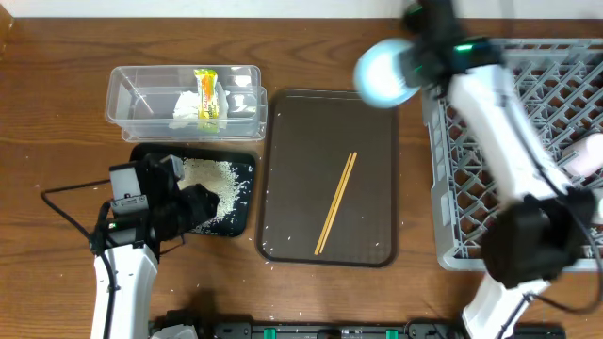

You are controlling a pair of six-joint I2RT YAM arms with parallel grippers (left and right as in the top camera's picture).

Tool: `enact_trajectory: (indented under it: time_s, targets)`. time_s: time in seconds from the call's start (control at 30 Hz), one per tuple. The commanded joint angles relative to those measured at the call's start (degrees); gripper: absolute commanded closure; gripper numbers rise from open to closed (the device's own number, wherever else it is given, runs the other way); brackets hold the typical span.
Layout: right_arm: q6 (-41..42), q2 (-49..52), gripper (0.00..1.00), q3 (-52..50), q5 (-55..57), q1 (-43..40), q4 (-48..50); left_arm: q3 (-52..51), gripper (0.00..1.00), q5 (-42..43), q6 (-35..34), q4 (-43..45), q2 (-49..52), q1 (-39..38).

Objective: Sort waste into correct bins and load items into the dishwasher rack
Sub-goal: 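Lift the bowl with the right gripper and place it in the rack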

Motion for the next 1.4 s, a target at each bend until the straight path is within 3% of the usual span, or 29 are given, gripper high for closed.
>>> enact_trajectory:
  time_s: [0.0, 0.13, 0.47, 0.9, 1.03, 1.2, 1.37]
  targets:
    - [-8.0, -0.9, 0.99, 0.5, 22.7, -3.9, 2.0, 1.2, 0.53, 0.4, 1.0, 2.6, -0.3, -0.2]
    - [0.3, 0.6, 0.99, 0.3, 45.0, -9.1, 6.0, 1.2, 0.53, 1.0, 0.5, 6.1, -0.3, -0.3]
    - [0.6, 8.1, 0.99, 0.3, 55.3, -17.2, 8.4, 1.2, 0.53, 1.0, -0.5, 8.9, -0.3, -4.6]
    - [0.5, 11.9, 0.99, 0.3, 57.9, -22.5, 11.2, 1.2, 0.53, 1.0, -0.7, 9.9, -0.3, -8.5]
    - [-4.8, 12.0, 0.99, 0.2, 50.7, -23.4, 11.8, 1.2, 0.52, 1.0, -1.0, 9.9, -0.3, -8.5]
    - [-4.7, 12.0, 0.99, -0.7, 53.9, -23.9, 14.6, 1.2, 0.52, 1.0, -1.2, 9.9, -0.3, -8.5]
    - [-9.8, 12.1, 0.99, -2.7, 54.6, -23.5, 19.4, 1.2, 0.52, 1.0, -1.4, 9.7, -0.3, -8.5]
